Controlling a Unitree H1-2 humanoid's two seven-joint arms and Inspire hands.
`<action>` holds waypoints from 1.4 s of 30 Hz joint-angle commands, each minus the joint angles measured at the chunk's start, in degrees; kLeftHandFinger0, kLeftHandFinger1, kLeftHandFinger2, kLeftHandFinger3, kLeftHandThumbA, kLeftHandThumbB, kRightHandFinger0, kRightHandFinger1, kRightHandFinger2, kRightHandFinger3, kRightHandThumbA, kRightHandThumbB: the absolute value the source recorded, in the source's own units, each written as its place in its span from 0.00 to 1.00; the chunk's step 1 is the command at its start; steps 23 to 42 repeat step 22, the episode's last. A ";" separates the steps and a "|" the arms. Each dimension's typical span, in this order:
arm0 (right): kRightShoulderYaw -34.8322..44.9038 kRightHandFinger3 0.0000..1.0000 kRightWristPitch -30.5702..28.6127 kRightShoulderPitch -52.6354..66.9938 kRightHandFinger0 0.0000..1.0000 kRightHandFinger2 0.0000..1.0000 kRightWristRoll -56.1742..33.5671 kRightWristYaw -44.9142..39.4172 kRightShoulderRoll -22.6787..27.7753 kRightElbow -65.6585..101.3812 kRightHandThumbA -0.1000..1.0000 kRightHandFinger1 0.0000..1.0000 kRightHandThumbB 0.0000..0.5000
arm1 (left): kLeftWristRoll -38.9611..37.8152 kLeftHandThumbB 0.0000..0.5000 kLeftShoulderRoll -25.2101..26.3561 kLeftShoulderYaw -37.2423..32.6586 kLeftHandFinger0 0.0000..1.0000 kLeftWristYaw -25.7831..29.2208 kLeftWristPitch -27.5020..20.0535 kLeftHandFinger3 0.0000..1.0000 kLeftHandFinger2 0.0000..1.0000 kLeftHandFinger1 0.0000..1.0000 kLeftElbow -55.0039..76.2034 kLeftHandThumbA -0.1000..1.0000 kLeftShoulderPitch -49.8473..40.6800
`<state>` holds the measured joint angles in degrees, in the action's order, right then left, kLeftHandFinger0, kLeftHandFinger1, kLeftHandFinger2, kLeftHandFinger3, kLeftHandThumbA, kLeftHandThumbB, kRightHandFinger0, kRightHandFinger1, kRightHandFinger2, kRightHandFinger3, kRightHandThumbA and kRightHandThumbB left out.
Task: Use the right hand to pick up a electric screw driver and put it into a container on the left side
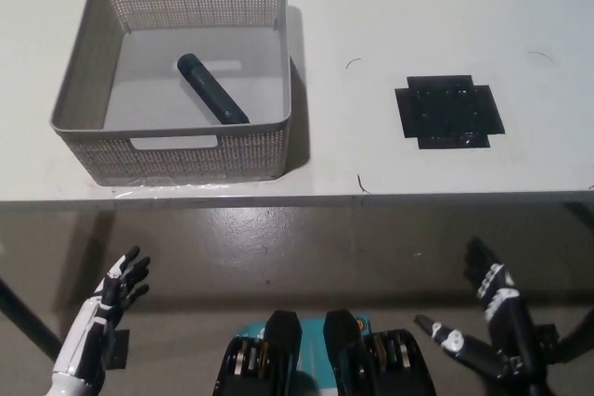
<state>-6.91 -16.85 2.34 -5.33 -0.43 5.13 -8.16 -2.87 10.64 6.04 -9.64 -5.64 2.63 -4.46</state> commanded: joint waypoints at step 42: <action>4.73 1.00 -3.29 -1.78 1.00 1.00 -3.28 -4.36 0.74 -3.44 0.97 1.00 0.63 | 0.91 0.43 -0.03 -2.15 1.00 0.40 -1.73 1.00 1.00 1.00 -1.81 1.00 4.50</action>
